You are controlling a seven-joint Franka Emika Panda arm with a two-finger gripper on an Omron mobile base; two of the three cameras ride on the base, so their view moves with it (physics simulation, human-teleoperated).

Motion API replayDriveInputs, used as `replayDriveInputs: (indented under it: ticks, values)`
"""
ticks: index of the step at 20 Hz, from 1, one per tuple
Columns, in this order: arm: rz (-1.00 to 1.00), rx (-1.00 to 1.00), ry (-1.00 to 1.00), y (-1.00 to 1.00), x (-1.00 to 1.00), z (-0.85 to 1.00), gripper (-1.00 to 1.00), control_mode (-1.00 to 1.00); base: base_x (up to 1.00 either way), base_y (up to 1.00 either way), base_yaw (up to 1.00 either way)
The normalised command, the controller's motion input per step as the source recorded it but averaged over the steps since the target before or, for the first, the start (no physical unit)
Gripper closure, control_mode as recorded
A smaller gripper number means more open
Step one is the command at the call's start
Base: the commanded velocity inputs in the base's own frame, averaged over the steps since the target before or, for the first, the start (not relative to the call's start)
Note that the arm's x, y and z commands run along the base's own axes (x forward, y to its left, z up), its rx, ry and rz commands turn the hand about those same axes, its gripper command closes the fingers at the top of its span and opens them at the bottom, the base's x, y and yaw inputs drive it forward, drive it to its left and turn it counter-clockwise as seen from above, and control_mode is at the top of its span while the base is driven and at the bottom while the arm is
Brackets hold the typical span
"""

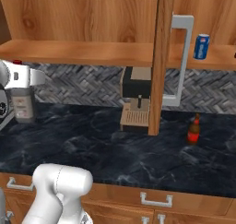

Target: Sort all alcoholic drinks to one cabinet, and non-alcoholic drinks to the other.

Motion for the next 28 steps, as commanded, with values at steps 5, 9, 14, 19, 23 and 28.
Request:
replayDriveInputs:
  ticks: [5, 9, 14, 19, 23, 28]
  values:
    - [0.0, 0.0, -0.17, 0.05, -0.04, 0.55, 1.0, -1.0, 0.0, 0.0, 0.0]
    - [0.04, 0.0, -0.11, 0.09, 0.0, 0.57, 1.0, -1.0, 0.0, 0.0, 0.0]
    - [0.08, 0.02, -0.04, 0.05, 0.0, 0.35, 1.0, -1.0, 0.0, 0.0, 0.0]
    - [0.09, 0.01, -0.04, 0.17, 0.0, 0.22, 1.0, -1.0, 0.0, 0.0, 0.0]
    - [0.06, 0.0, -0.03, 0.37, 0.13, 0.15, 1.0, -1.0, 0.0, 0.0, 0.0]
    - [0.03, 0.0, 0.0, 0.43, 0.37, 0.08, 1.0, -1.0, 0.0, 0.0, 0.0]
